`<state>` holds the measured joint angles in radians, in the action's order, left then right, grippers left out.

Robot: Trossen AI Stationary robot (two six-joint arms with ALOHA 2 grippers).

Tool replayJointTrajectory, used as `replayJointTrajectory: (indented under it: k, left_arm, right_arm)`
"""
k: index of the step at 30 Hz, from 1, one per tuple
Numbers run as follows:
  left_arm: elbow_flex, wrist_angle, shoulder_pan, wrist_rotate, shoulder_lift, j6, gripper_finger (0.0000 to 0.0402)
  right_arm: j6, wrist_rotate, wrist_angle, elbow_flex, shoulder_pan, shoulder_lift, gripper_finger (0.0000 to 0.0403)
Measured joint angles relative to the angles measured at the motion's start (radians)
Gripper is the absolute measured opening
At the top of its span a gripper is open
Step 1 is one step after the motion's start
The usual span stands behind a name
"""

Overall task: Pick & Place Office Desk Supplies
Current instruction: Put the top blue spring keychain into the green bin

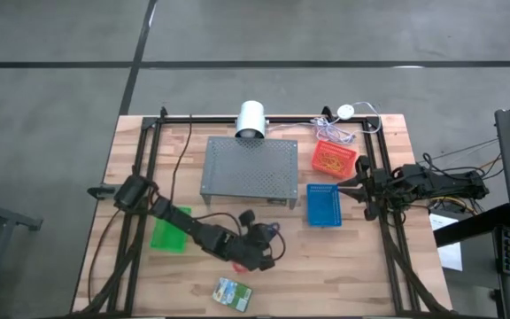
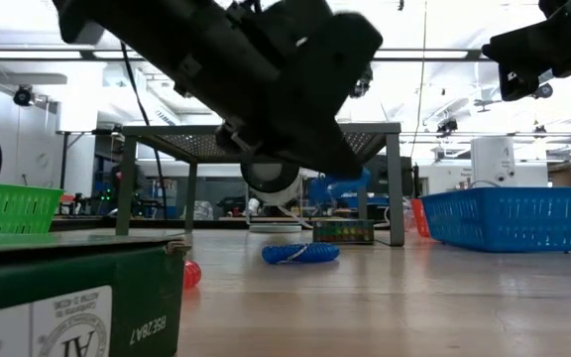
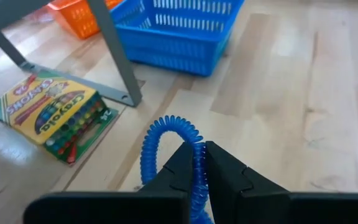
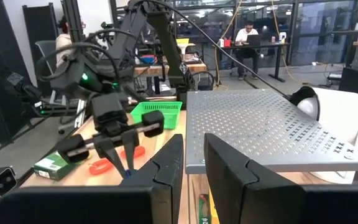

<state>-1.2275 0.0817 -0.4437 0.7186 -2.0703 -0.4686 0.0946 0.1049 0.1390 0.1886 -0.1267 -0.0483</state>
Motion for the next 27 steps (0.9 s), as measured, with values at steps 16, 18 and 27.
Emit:
replayJointTrajectory:
  k: [16, 18, 27]
  left_arm:
    - [-0.004, 0.046, -0.066, 0.007, 0.008, 0.027, 0.0031]
    - [-0.004, 0.049, -0.076, 0.018, 0.012, 0.027, 0.0031]
    - [-0.004, 0.013, -0.150, 0.146, 0.067, 0.064, 0.0031]
  right_arm:
    - [0.002, 0.000, 0.004, 0.000, 0.000, 0.000, 0.0063]
    - [0.001, 0.000, 0.004, 0.000, 0.000, 0.000, 0.0063]
    - [0.001, 0.000, 0.007, 0.000, 0.000, 0.000, 0.0063]
